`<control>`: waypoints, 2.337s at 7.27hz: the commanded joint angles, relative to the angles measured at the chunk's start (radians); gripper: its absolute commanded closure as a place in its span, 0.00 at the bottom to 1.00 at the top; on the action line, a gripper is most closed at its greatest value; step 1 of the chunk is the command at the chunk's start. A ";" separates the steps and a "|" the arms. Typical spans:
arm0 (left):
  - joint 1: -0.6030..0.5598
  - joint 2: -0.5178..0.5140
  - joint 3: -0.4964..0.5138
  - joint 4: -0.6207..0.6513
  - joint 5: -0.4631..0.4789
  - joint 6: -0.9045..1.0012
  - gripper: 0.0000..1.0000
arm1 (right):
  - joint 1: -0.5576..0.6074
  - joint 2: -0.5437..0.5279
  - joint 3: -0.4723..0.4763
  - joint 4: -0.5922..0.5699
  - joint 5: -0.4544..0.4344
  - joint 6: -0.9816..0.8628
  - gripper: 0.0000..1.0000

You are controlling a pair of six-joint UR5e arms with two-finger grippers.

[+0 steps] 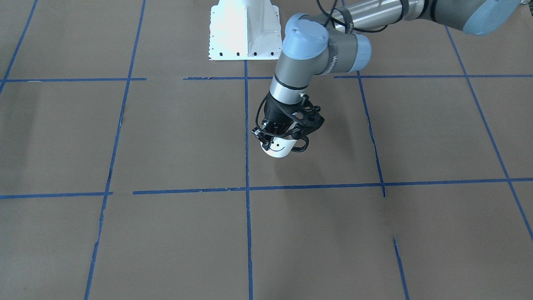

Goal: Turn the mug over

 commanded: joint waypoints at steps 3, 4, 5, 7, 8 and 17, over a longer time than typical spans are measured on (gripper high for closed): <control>0.087 -0.186 0.266 0.076 0.051 0.083 1.00 | 0.000 0.001 0.000 0.000 0.000 0.000 0.00; 0.107 -0.184 0.268 0.074 0.106 0.093 0.86 | 0.000 0.000 0.000 0.000 0.000 0.000 0.00; 0.113 -0.181 0.268 0.074 0.108 0.097 0.42 | 0.000 0.001 0.000 0.000 0.000 0.000 0.00; 0.118 -0.146 0.201 0.076 0.099 0.096 0.00 | 0.000 -0.001 0.000 0.000 0.000 0.000 0.00; 0.112 -0.094 0.073 0.077 0.091 0.100 0.00 | 0.000 -0.001 0.000 0.000 0.000 0.000 0.00; -0.480 0.622 -0.499 0.243 -0.281 1.316 0.00 | 0.000 0.000 0.000 0.000 0.000 0.000 0.00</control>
